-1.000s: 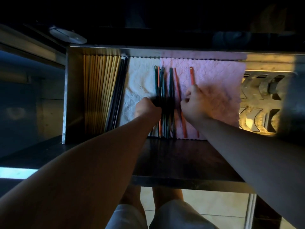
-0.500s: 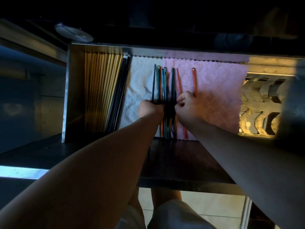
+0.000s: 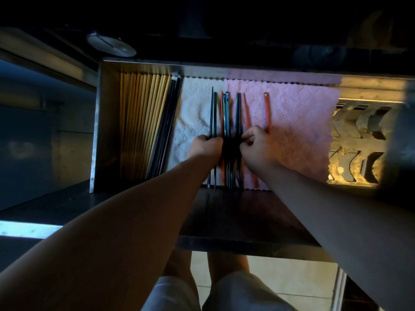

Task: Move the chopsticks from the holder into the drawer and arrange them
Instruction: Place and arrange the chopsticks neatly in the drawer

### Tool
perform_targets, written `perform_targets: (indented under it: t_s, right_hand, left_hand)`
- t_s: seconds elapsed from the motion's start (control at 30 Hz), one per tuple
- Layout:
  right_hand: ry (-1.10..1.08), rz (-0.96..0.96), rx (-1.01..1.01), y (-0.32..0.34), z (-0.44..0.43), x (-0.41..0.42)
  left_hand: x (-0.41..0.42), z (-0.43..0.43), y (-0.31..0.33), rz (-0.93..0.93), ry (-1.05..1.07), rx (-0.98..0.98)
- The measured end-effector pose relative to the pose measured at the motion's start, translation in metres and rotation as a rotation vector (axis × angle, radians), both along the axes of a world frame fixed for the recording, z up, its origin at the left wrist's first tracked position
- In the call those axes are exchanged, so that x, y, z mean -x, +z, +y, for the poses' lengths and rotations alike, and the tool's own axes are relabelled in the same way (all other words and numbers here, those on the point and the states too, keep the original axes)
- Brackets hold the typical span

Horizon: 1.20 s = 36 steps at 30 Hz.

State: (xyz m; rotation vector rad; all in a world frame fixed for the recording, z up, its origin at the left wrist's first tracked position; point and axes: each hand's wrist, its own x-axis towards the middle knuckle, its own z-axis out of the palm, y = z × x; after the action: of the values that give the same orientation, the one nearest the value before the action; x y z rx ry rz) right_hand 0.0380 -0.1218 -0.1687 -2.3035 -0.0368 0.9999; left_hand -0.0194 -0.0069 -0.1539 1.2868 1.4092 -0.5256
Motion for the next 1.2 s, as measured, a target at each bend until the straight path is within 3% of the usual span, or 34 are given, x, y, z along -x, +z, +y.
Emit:
perform_targets:
  t_s: [0.4,0.67,1.07,1.2]
  right_hand:
    - [0.021,-0.044,0.002,0.002,0.002,0.006]
    - [0.197,-0.118,0.015,0.004,0.025,0.005]
    - [0.353,-0.352,0.345,-0.002,0.056,-0.002]
    - [0.357,-0.345,0.447,-0.006,0.067,-0.008]
  left_hand:
    - [0.009,0.012,0.008,-0.023,0.074,0.062]
    - [0.019,0.025,0.001,-0.026,0.074,0.007]
    - [0.033,0.030,-0.007,-0.075,0.054,-0.060]
    - [0.031,0.029,-0.010,-0.069,0.068,-0.046]
